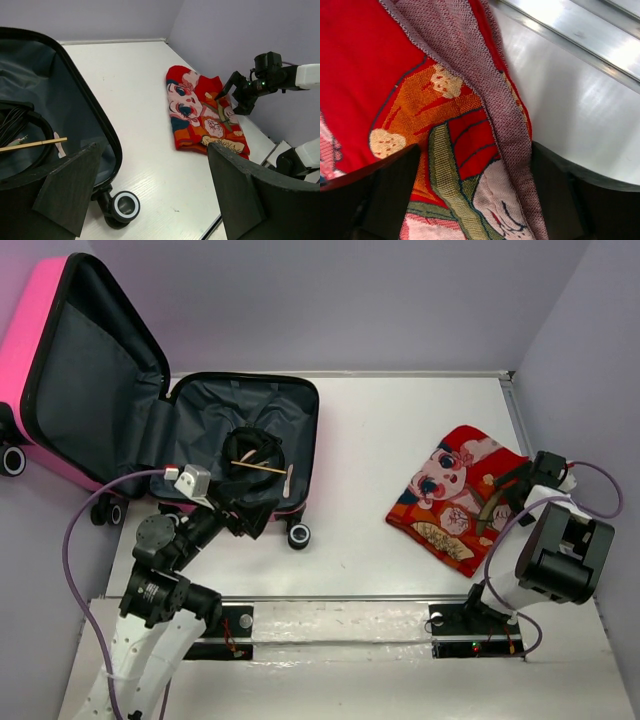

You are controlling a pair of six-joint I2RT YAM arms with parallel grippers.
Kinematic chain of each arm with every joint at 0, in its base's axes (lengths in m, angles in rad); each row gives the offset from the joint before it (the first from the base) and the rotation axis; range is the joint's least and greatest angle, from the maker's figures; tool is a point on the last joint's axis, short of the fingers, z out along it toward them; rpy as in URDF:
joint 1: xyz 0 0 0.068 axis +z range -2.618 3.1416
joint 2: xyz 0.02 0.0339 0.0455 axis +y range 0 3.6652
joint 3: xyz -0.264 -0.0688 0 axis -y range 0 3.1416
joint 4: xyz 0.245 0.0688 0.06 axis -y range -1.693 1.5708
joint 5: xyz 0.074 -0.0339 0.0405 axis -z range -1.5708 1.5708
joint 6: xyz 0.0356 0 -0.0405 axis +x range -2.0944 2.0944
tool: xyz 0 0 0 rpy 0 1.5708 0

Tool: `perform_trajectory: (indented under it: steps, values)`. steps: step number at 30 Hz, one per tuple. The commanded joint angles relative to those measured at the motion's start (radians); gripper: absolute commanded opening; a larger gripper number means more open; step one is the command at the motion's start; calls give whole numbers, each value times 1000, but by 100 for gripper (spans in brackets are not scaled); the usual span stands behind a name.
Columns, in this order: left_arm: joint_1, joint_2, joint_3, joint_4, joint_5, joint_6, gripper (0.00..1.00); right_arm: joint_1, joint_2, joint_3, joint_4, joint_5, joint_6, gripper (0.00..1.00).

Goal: Pack the luggage

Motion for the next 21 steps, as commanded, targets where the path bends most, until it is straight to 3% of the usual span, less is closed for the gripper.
perform_trajectory:
  steps: [1,4,8,11,13,16,17,19,21]
  values:
    - [-9,51,42,31,32,16,99,-3,85,10,97,-227,13,83]
    - [-9,114,45,45,99,3,99,24,128,1,162,-349,20,64]
    - [-21,183,40,104,162,-51,99,145,177,67,162,-347,-24,58]
    - [-94,241,78,132,104,-85,99,230,218,133,148,-332,-44,60]
    - [-171,287,103,135,-14,-88,99,265,234,157,148,-333,-59,62]
    - [-416,466,164,140,-285,-71,99,299,263,196,145,-338,-84,67]
    - [-549,518,186,134,-369,-65,99,299,267,202,145,-336,-87,68]
    - [-645,683,271,91,-579,-56,99,299,272,213,145,-333,-98,74]
    - [-714,797,368,40,-669,-53,99,299,258,211,145,-320,-108,79]
